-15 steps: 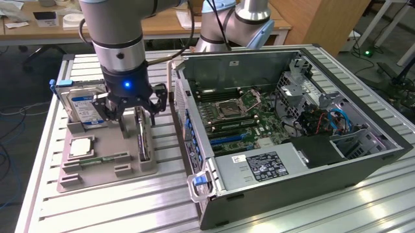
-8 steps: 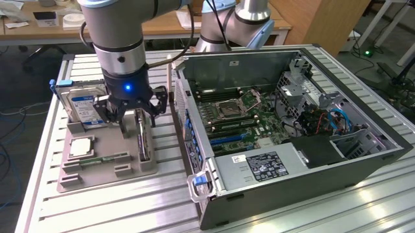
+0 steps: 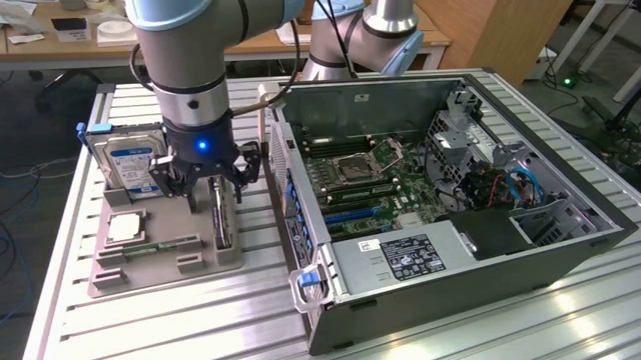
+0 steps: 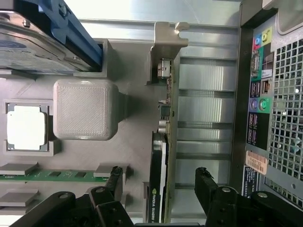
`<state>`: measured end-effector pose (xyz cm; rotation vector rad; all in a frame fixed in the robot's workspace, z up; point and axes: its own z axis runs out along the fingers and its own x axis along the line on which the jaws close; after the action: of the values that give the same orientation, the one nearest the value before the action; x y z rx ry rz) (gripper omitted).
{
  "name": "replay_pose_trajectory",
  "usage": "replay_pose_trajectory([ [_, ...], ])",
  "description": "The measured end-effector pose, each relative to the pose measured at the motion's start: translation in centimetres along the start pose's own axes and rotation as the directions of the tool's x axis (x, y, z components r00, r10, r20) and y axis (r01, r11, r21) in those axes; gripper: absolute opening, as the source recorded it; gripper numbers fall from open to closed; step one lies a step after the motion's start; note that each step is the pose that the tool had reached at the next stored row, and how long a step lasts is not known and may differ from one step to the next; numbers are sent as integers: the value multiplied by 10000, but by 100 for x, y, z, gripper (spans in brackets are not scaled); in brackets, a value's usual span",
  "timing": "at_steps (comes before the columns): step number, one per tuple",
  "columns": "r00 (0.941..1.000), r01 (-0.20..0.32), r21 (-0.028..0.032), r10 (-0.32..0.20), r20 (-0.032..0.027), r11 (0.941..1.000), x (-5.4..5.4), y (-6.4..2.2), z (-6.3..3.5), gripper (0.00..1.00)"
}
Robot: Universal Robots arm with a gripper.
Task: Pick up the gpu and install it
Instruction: 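Pick up the gpu and move the gpu toward the slot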
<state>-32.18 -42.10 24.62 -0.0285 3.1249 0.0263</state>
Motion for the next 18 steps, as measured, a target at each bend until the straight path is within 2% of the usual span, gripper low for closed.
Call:
replay_pose_trajectory([
  [8, 10000, 2, 63, -2, 16, 10000, 0, -1, 41, 72],
  [18, 10000, -1, 90, 1, 14, 10000, 2, 10, 85, 72],
])
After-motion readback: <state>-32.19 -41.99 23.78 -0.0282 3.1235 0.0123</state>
